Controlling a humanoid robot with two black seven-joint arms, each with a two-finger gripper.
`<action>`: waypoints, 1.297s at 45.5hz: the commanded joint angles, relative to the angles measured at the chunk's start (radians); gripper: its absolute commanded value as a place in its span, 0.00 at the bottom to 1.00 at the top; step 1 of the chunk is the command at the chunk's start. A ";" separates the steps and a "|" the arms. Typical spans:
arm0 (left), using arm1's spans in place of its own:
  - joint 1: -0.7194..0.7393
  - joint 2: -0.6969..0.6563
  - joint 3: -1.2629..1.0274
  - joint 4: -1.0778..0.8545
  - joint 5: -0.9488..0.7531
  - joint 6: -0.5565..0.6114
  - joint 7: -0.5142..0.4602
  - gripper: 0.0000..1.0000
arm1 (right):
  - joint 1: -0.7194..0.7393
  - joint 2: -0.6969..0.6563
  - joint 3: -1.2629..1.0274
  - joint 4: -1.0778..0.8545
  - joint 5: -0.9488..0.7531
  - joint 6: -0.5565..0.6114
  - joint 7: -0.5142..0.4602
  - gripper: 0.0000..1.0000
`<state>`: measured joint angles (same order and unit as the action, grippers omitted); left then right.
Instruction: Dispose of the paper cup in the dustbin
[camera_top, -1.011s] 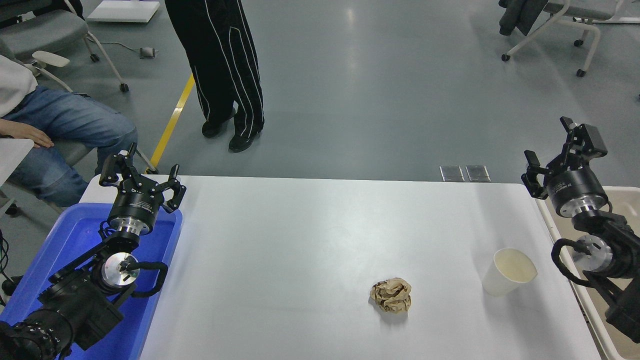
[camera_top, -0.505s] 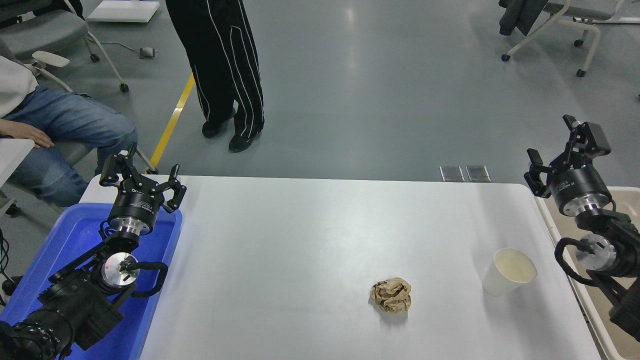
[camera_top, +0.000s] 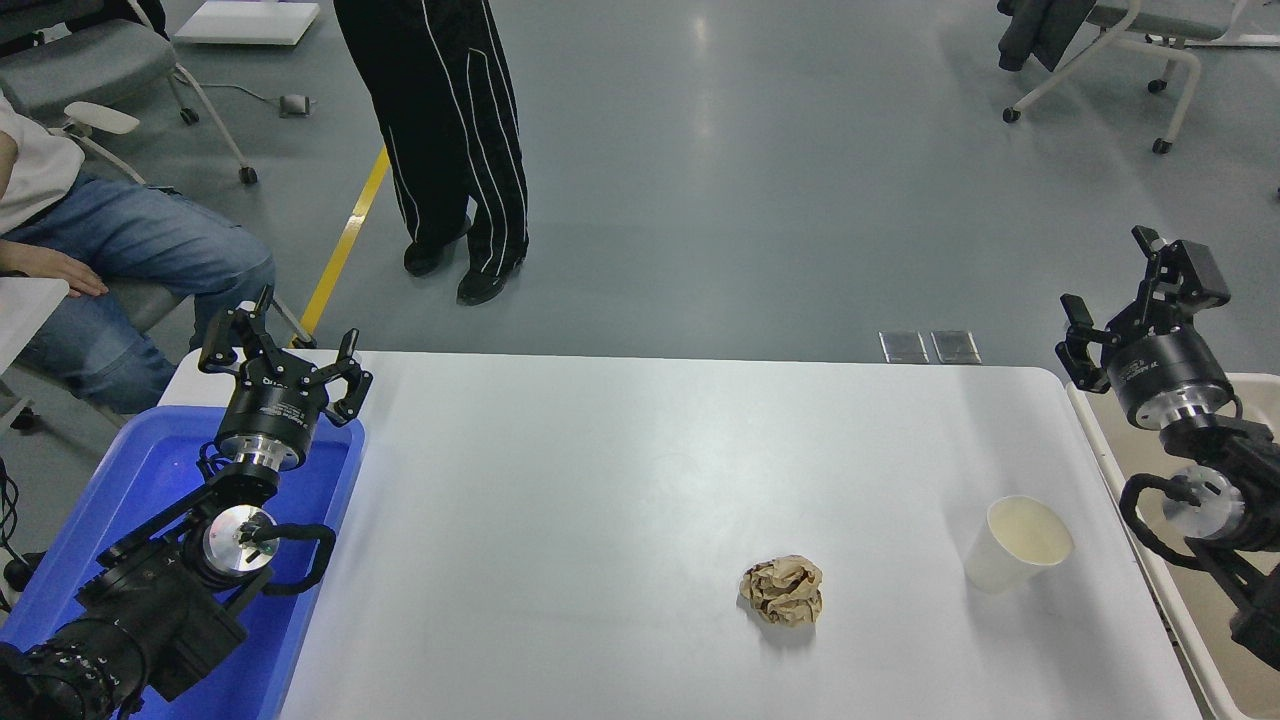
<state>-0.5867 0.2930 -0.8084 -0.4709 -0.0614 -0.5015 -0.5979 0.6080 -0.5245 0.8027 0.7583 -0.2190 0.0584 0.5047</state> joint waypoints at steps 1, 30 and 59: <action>-0.001 0.000 0.000 0.000 0.000 0.000 0.000 1.00 | 0.007 0.001 0.013 -0.001 0.001 0.003 0.000 0.99; 0.001 0.000 0.000 0.000 0.000 0.000 0.000 1.00 | 0.070 -0.028 -0.013 -0.122 0.000 -0.011 -0.006 0.99; -0.001 0.000 0.000 0.000 0.000 0.000 0.000 1.00 | 0.496 -0.061 -0.936 -0.292 -0.020 0.012 -0.008 0.99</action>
<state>-0.5871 0.2930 -0.8082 -0.4710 -0.0613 -0.5015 -0.5982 0.9755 -0.5604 0.1918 0.4836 -0.2333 0.0580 0.4976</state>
